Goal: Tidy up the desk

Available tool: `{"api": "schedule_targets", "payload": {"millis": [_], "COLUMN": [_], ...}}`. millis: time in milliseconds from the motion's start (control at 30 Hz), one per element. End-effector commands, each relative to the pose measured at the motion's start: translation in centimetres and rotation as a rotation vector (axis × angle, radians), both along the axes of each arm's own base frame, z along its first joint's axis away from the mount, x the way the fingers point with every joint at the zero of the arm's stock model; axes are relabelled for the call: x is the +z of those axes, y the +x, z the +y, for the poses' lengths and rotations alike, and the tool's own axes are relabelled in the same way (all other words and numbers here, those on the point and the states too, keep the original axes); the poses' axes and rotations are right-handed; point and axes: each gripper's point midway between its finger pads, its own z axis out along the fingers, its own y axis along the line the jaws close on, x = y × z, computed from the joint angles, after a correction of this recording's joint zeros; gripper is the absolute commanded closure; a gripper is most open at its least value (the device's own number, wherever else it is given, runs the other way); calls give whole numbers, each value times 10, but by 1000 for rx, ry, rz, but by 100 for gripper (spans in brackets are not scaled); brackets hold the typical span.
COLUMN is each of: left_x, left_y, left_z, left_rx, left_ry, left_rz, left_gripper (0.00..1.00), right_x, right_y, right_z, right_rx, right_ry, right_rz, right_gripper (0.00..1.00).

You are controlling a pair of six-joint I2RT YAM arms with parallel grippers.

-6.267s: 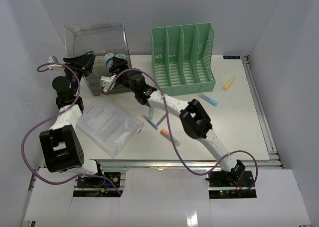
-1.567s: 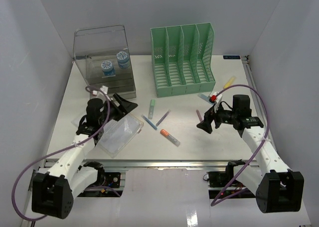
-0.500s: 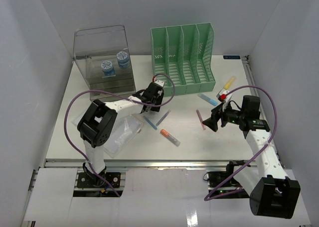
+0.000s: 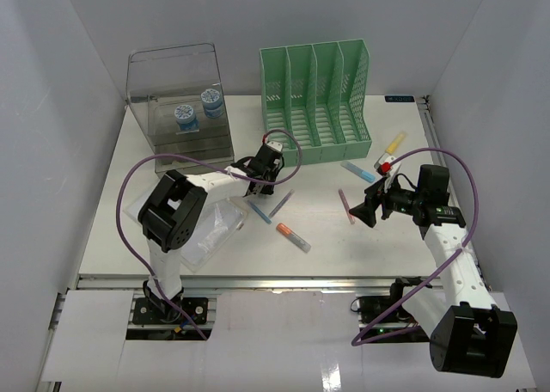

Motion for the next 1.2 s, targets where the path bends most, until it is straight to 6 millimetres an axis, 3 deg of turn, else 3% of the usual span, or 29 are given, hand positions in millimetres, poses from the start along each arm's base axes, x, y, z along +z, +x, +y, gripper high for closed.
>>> {"api": "schedule_targets", "payload": {"millis": [0, 200, 433, 533, 600, 667, 800, 900, 1000, 1167], "left_x": [-1, 19, 92, 137, 143, 161, 187, 187, 166, 164], "left_y": [0, 5, 4, -2, -12, -20, -26, -18, -5, 26], "left_z": [2, 2, 6, 32, 50, 62, 110, 146, 177, 193], "left_rx": [28, 65, 154, 248, 320, 386, 587, 768, 1020, 1145], "left_ry": [4, -56, -369, -547, -644, -781, -998, -1099, -1192, -1248], "left_rz": [15, -13, -79, -142, -150, -177, -255, -264, -160, -132], "left_gripper": [62, 75, 88, 94, 96, 97, 99, 97, 93, 93], "right_x": [0, 1, 2, 2, 3, 2, 1, 1, 1, 1], "right_y": [-3, -3, -4, -4, -4, -5, -5, -5, -4, -4], "right_z": [1, 0, 0, 0, 0, 1, 1, 1, 0, -2], "right_rx": [15, 13, 16, 16, 19, 22, 26, 25, 21, 14], "right_ry": [13, 15, 17, 18, 21, 25, 27, 26, 23, 19], "right_rz": [-5, -9, -11, -12, -11, -5, 0, 1, -1, -5], "right_gripper": [10, 10, 10, 10, 10, 10, 10, 10, 10, 10]}}
